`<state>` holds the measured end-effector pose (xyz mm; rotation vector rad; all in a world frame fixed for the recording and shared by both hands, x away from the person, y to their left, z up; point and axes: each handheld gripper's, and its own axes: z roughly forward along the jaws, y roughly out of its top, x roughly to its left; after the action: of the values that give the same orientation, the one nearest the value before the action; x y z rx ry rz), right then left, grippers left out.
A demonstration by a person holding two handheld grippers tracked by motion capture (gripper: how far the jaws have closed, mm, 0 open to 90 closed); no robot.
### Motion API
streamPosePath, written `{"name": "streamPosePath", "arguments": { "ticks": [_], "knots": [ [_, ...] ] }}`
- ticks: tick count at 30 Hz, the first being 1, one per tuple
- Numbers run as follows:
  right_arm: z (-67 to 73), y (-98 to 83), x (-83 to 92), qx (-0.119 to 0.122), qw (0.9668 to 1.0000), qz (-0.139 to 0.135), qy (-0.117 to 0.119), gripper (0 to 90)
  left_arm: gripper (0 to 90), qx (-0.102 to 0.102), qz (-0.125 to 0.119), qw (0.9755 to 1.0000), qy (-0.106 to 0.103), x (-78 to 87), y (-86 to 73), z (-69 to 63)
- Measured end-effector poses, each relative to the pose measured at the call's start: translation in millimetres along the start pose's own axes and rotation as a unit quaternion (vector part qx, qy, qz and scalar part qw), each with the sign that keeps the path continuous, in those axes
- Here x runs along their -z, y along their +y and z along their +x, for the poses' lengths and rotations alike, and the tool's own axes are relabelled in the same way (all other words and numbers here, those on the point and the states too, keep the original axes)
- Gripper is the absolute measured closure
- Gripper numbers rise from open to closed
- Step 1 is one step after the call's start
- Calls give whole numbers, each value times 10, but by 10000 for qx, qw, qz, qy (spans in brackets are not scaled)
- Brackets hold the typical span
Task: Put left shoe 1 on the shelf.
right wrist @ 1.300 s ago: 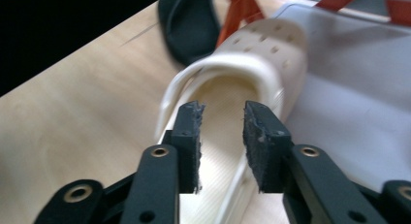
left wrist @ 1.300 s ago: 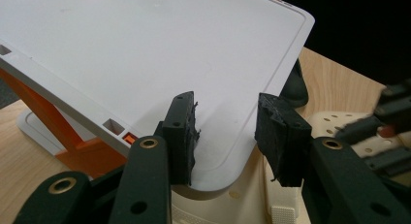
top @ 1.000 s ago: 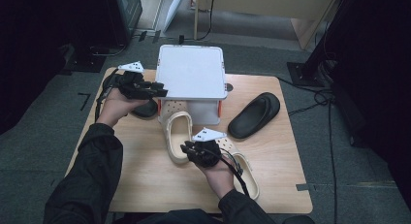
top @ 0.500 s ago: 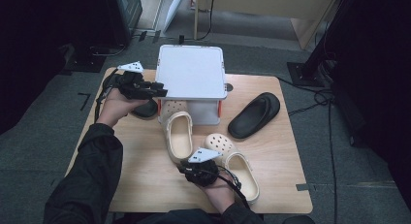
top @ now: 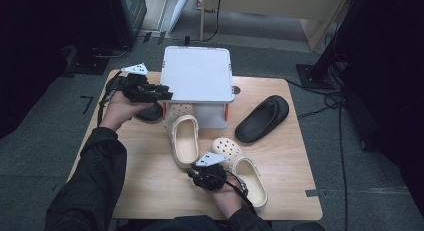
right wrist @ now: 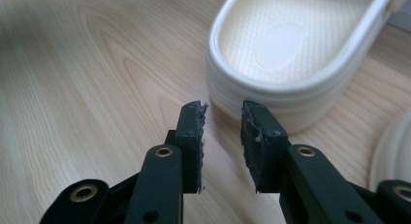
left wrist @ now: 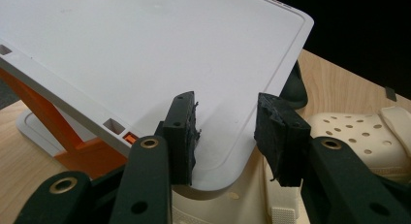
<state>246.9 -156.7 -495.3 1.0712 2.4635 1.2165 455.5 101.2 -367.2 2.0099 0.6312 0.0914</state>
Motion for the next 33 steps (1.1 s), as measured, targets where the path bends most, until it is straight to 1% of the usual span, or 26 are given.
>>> {"name": "streamPosePath", "arguments": {
  "ticks": [4, 7, 8, 9, 10, 12, 13, 14, 17, 18, 20, 22, 24, 25, 26, 28, 29, 31, 32, 33],
  "knots": [
    [51, 46, -66, 65, 10000, 24, 60, 720, 596, -8, 2, 10000, -7, -1, 0, 0],
    [75, 68, -107, 101, 9999, -19, 52, 724, 596, -8, 1, 10000, -1, 0, -1, -1],
    [81, 77, -118, 75, 10000, -31, 36, 727, 596, -21, -44, 10000, 24, -1, -12, -6],
    [84, 112, -151, 59, 10000, -48, 62, 739, 602, -38, -129, 9999, 8, -4, -35, -5],
    [88, 131, -162, 49, 9999, -53, 80, 748, 603, -9, -134, 9999, 4, -3, -37, -2],
    [92, 147, -172, 40, 9999, -72, 122, 749, 605, -4, -130, 9999, 19, 1, -36, 3],
    [122, 192, -201, 118, 9997, -101, 176, 751, 607, 13, -124, 9999, 16, 3, -34, 5],
    [140, 210, -218, 141, 9997, -114, 189, 754, 607, 14, -122, 9999, 9, -1, -33, 2],
    [162, 246, -249, 168, 9995, -136, 215, 754, 610, 2, -92, 9999, 43, 1, -27, -5],
    [172, 276, -256, 182, 9995, -193, 189, 754, 613, 8, -78, 10000, 60, 1, -23, -7],
    [171, 287, -256, 189, 9995, -207, 172, 752, 616, 34, -73, 9999, 65, -1, -20, -9],
    [150, 317, -252, 166, 9994, -261, 120, 752, 622, 59, -73, 9999, 62, -1, -19, -9],
    [99, 357, -244, 95, 9994, -313, 74, 748, 623, 60, -75, 9999, 61, -1, -19, -8],
    [59, 397, -244, 64, 9994, -338, 16, 747, 623, 62, -73, 9999, 68, -1, -18, -9],
    [59, 397, -244, 64, 9994, -338, 16, 747, 623, 62, -73, 9999, 68, -1, -18, -9],
    [-4, 457, -275, 29, 9997, -260, -5, 743, 624, 56, -78, 9999, 78, -3, -18, -11],
    [-4, 457, -275, 29, 9997, -260, -5, 743, 624, 60, -74, 9999, 74, -2, -18, -10],
    [-60, 493, -317, 3, 9996, -282, -61, 741, 624, 60, -76, 9999, 68, -2, -18, -10],
    [-60, 493, -317, 3, 9996, -282, -61, 741, 623, 60, -76, 9999, 68, -2, -18, -10],
    [-94, 531, -341, -10, 9995, -303, -111, 740, 624, 75, -83, 9999, 63, -2, -19, -7]
  ]
}}
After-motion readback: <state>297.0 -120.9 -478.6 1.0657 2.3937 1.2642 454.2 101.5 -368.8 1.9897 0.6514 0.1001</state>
